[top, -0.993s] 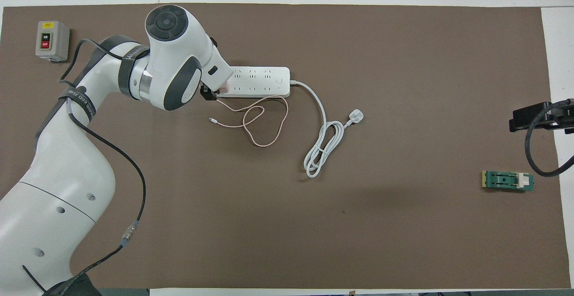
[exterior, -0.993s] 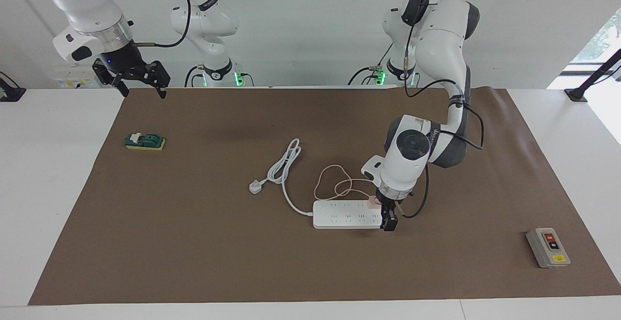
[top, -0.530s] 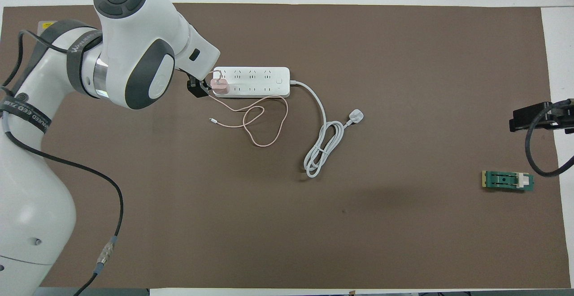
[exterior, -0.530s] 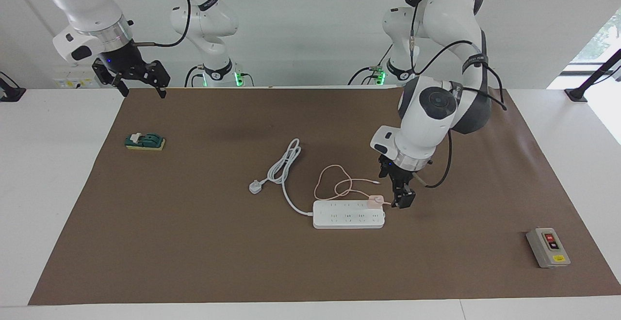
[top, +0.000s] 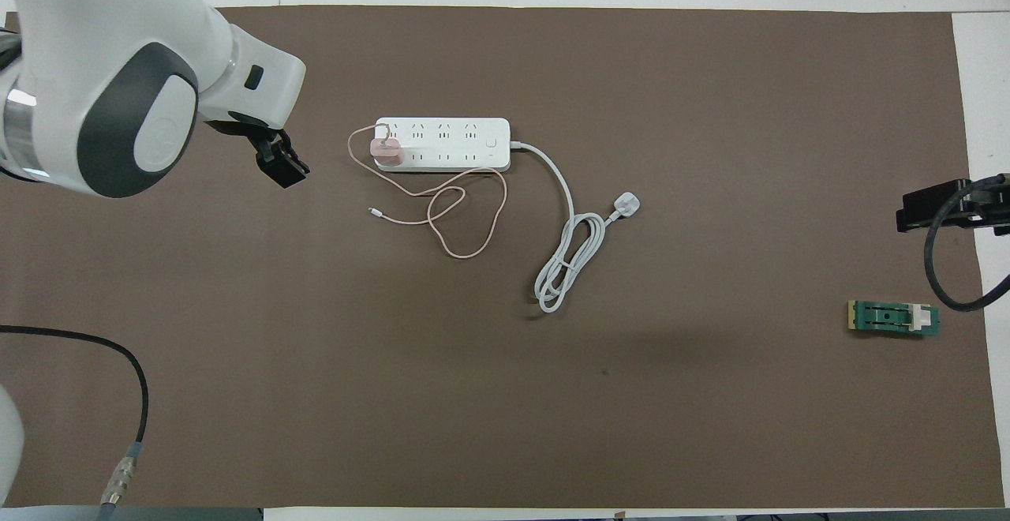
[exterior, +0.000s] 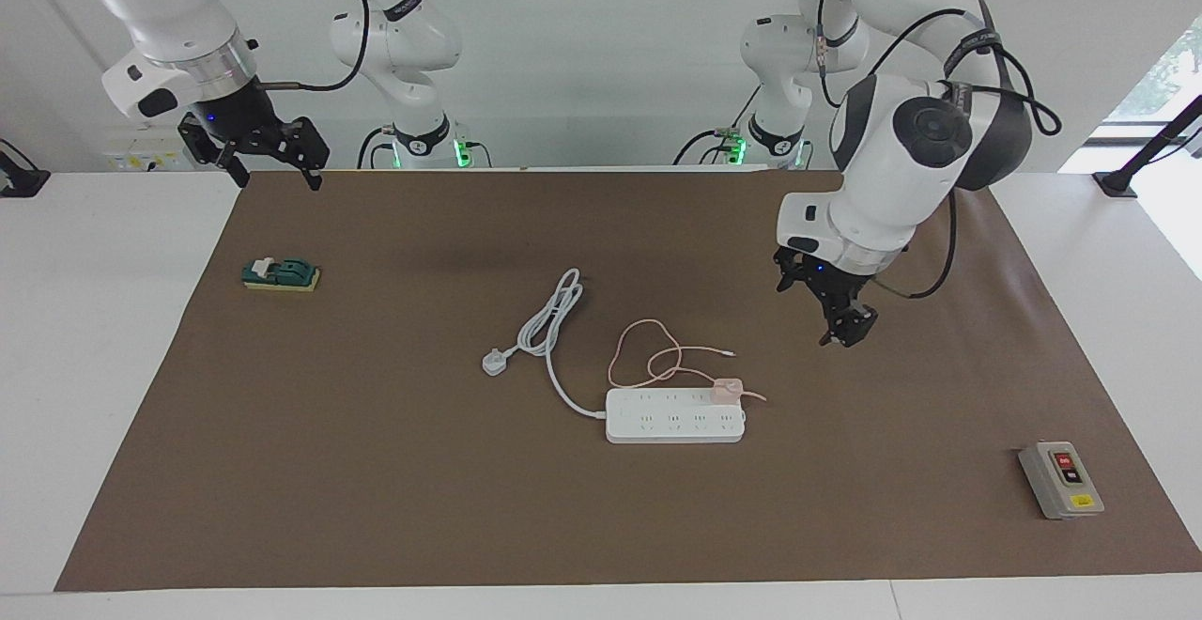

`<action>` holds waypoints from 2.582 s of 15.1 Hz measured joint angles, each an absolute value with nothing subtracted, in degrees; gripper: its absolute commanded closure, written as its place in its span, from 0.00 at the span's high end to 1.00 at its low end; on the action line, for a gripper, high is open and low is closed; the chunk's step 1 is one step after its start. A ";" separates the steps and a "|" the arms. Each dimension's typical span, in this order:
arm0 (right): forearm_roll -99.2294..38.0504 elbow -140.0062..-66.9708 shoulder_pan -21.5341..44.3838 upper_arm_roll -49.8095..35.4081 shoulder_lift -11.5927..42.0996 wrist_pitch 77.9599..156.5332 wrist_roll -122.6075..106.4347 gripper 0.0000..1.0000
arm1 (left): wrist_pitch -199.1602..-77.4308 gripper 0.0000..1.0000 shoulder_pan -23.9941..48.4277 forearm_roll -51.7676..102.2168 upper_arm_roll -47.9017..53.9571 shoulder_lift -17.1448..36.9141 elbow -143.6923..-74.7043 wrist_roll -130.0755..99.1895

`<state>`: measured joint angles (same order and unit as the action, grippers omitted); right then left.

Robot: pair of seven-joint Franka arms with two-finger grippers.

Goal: Plug charger into power strip

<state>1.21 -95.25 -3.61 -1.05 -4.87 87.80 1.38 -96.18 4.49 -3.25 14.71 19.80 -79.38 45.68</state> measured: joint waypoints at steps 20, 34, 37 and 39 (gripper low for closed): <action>1.21 -95.25 -3.61 -1.05 -4.87 87.80 1.38 1.00 | -83.19 1.00 -3.45 -3.06 14.41 12.05 -80.17 15.47; 1.21 -95.25 -3.61 -1.05 -4.88 87.80 1.38 1.00 | -83.58 1.00 -8.77 -3.11 14.44 9.49 -81.49 8.65; 1.21 -95.25 -3.61 -1.05 -4.88 87.80 1.38 1.00 | -83.57 1.00 -8.71 -3.11 14.67 9.14 -81.89 4.48; 1.21 -95.25 -3.61 -1.05 -4.89 87.80 1.38 1.00 | -83.57 1.00 -8.70 -3.11 14.71 8.80 -82.40 2.92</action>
<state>1.21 -95.25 -3.61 -1.05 -4.89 87.80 1.38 -83.57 -8.70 -3.11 14.71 8.80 -82.40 2.92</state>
